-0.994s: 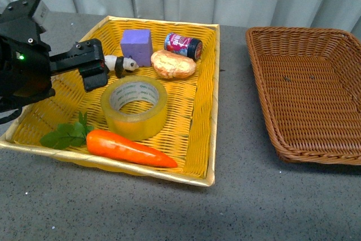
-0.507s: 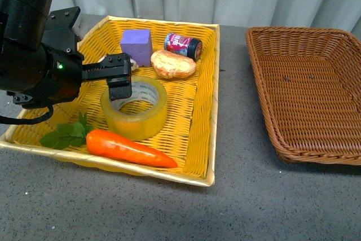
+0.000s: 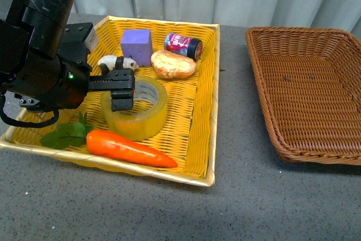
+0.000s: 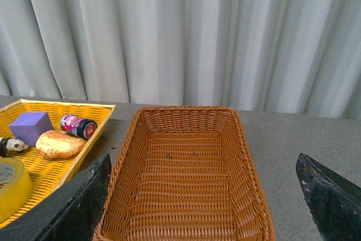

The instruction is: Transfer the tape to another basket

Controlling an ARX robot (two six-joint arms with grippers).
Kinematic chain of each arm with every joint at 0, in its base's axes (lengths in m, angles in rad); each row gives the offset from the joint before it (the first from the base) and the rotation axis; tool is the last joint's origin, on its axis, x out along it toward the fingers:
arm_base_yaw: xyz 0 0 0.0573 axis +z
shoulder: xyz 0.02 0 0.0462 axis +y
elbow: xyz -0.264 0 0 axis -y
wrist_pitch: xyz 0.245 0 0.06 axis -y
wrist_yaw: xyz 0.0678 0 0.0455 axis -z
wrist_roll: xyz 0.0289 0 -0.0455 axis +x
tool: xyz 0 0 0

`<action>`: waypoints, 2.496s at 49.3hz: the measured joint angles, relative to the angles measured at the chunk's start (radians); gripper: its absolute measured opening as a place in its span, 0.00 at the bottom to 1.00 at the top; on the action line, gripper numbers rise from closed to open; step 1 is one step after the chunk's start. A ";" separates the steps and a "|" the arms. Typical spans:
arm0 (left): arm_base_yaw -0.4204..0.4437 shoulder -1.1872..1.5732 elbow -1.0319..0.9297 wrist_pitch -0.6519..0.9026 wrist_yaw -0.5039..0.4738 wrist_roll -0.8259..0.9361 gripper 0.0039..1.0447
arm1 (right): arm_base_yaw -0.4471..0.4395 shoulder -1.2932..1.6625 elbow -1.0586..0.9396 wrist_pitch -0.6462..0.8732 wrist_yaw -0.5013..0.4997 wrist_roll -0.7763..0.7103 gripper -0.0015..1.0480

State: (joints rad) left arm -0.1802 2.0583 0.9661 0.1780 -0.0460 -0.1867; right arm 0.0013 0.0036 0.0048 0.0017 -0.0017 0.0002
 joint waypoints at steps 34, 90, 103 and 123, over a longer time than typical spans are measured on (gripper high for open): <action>-0.029 -0.005 0.016 -0.012 0.007 0.060 0.16 | 0.000 0.000 0.000 0.000 0.000 0.000 0.91; -0.311 -0.082 0.247 0.023 0.261 0.644 0.16 | 0.000 0.000 0.000 0.000 0.000 0.000 0.91; -0.317 -0.070 0.261 0.033 0.233 0.634 0.16 | 0.000 0.000 0.000 0.000 0.000 0.000 0.91; -0.317 -0.070 0.261 0.034 0.229 0.634 0.16 | 0.045 0.079 0.064 -0.158 0.121 -0.031 0.91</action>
State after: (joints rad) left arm -0.4976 1.9881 1.2274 0.2123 0.1833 0.4469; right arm 0.0463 0.0830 0.0692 -0.1562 0.1188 -0.0307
